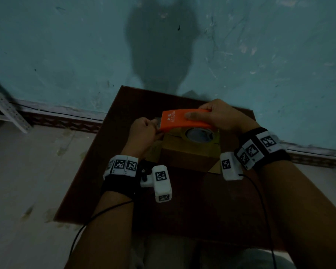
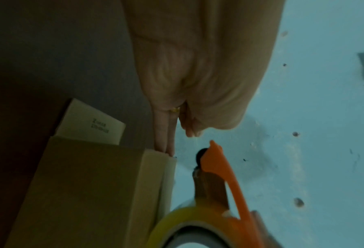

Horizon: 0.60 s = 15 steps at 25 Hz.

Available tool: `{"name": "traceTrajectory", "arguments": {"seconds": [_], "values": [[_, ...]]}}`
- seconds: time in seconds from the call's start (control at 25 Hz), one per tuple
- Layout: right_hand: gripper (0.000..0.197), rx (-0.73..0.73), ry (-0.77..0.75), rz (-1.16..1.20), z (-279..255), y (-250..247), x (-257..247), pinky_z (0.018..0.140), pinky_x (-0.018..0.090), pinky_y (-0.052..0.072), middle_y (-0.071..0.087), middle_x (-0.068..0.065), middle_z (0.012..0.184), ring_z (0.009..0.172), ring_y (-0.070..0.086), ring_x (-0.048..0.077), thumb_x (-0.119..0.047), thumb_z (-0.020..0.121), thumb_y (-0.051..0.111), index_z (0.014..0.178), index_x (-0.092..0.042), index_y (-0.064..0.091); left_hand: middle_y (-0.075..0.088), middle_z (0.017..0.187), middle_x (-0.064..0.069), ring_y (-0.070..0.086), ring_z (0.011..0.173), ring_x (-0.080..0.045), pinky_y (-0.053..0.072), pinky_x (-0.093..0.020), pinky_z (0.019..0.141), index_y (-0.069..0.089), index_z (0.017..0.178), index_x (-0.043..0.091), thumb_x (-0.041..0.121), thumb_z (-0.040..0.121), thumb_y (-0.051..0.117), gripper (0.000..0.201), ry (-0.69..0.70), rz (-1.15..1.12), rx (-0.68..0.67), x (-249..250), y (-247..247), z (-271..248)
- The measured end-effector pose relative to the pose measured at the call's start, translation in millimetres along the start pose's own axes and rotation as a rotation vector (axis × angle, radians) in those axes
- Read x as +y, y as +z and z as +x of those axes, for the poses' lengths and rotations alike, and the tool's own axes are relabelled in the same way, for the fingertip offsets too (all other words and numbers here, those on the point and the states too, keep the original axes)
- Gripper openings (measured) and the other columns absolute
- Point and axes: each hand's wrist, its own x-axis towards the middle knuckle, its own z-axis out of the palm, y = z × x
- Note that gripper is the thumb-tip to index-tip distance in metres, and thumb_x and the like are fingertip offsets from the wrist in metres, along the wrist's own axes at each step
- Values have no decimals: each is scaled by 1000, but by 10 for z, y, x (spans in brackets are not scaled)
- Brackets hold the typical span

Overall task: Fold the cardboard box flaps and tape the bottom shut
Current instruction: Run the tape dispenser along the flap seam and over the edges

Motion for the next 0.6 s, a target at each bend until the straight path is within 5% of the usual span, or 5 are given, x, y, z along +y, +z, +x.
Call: {"name": "traceTrajectory", "arguments": {"seconds": [0.12, 0.36, 0.6], "values": [[58, -3, -3, -15, 16, 2, -18, 56, 15, 51, 79, 11, 81, 61, 67, 9, -56, 92, 75, 101, 1, 81, 73, 114, -16, 81, 94, -25, 69, -37, 76, 55, 101, 11, 19, 114, 46, 17, -6, -74, 58, -3, -9, -16], [61, 26, -5, -4, 80, 104, -58, 56, 20, 50, 71, 10, 77, 59, 64, 10, -57, 88, 80, 96, 4, 76, 76, 113, -15, 78, 102, -27, 64, -49, 96, 62, 101, 11, 15, 110, 52, 15, -108, 60, 50, -200, -51, 50], [53, 37, 29, 25, 167, 222, -187, 50, 21, 44, 63, 12, 77, 64, 58, 19, -53, 86, 84, 91, -1, 74, 74, 112, -21, 75, 102, -35, 63, -57, 96, 65, 98, 11, 12, 106, 49, 18, -164, 223, 12, -377, -51, 72]]}}
